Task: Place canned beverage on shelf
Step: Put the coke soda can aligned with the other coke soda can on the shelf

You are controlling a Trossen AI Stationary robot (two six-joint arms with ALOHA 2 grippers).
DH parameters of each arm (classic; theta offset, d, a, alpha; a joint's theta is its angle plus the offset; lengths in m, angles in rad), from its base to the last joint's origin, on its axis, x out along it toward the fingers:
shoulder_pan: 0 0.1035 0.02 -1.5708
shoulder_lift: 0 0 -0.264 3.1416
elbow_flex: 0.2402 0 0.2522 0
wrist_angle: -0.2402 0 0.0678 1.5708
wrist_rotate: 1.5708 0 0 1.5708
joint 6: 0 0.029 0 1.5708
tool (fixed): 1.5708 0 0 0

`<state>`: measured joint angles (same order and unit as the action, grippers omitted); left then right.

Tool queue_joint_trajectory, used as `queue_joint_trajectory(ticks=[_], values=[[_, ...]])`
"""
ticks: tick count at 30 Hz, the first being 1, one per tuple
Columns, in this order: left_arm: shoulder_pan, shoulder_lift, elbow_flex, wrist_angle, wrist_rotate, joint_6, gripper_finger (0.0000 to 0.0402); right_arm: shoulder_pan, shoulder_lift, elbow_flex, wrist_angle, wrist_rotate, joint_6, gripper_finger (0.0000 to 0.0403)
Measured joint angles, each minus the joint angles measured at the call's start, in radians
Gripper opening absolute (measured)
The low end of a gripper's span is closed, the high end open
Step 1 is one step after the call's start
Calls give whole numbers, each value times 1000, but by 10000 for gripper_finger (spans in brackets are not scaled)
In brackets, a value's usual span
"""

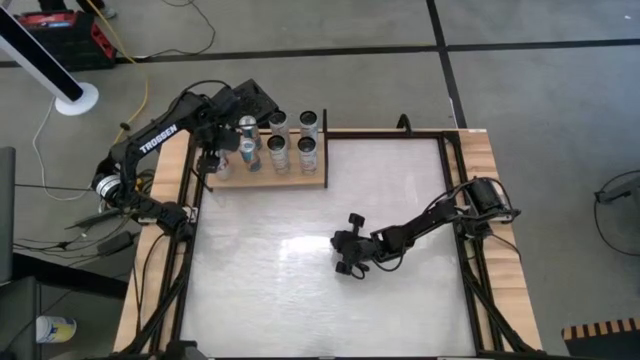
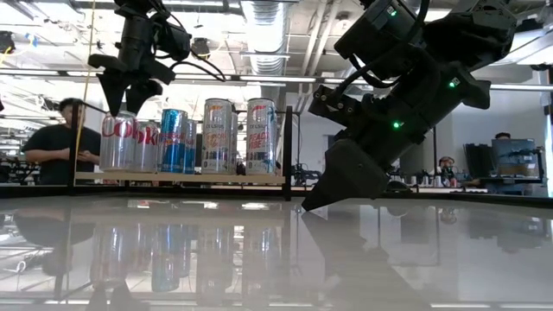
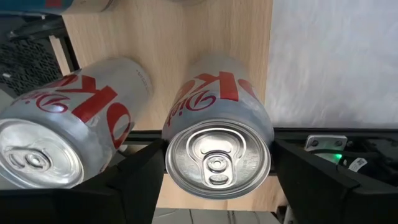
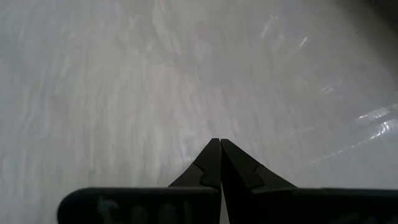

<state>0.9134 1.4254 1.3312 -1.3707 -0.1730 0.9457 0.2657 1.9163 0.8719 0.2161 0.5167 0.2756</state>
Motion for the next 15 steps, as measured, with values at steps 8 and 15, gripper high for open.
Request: queue_joint_trajectory(ticks=[8, 15], values=[[0, 0, 0, 1, 0, -37, 272, 0, 0, 0, 0, 0, 0, 27], [0, 0, 0, 0, 2, -37, 272, 0, 0, 0, 0, 0, 1, 27]])
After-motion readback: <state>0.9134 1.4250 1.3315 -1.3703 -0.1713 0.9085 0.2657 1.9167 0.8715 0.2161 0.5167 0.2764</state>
